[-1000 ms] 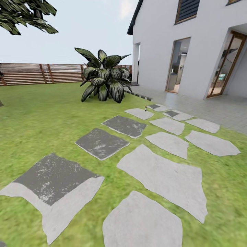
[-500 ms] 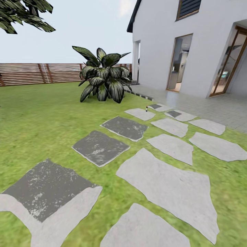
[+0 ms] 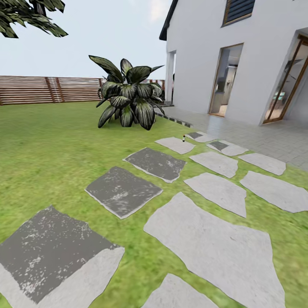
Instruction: Pick up the pesticide atomizer in the garden and spray insectifuge to fully cover both potted plants in the garden.
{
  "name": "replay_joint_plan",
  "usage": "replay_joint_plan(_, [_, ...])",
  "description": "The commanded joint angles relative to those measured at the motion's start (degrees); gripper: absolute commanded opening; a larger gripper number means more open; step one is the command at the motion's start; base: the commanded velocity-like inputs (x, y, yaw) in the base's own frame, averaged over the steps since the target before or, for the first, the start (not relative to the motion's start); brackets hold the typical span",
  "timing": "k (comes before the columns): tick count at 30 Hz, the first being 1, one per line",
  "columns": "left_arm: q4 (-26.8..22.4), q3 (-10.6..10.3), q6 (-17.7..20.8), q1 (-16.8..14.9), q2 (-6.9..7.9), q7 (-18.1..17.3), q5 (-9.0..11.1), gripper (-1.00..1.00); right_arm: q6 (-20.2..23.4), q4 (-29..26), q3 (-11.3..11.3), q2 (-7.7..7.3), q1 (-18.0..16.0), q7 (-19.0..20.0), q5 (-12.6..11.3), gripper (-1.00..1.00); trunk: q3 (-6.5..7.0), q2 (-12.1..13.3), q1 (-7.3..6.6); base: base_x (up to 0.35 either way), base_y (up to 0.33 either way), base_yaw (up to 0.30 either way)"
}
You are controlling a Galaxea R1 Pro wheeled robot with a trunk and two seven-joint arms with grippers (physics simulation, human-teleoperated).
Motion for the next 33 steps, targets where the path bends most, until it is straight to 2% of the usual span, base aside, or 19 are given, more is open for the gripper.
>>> replay_joint_plan(1, [0.0,0.0,-0.2,0.0,0.0,0.0,0.4,1.0,-0.2,0.0,0.0,0.01,0.0,0.0,0.0,1.0,-0.05,0.0,0.03,0.339,0.0,0.0])
replay_joint_plan(8, [0.0,0.0,-0.2,0.0,0.0,0.0,0.4,1.0,-0.2,0.0,0.0,0.0,0.0,0.0,0.0,1.0,-0.05,0.0,0.03,0.339,0.0,-0.001])
replay_joint_plan(16, [0.0,0.0,-0.2,0.0,0.0,0.0,0.4,1.0,-0.2,0.0,0.0,0.04,0.0,0.0,0.0,1.0,-0.05,0.0,0.03,0.339,0.0,-0.139])
replay_joint_plan(33, [0.0,0.0,-0.2,0.0,0.0,0.0,0.4,1.0,-0.3,0.0,-0.1,-0.1,0.0,-0.1,0.0,1.0,-0.05,0.0,0.03,0.339,0.0,-0.005])
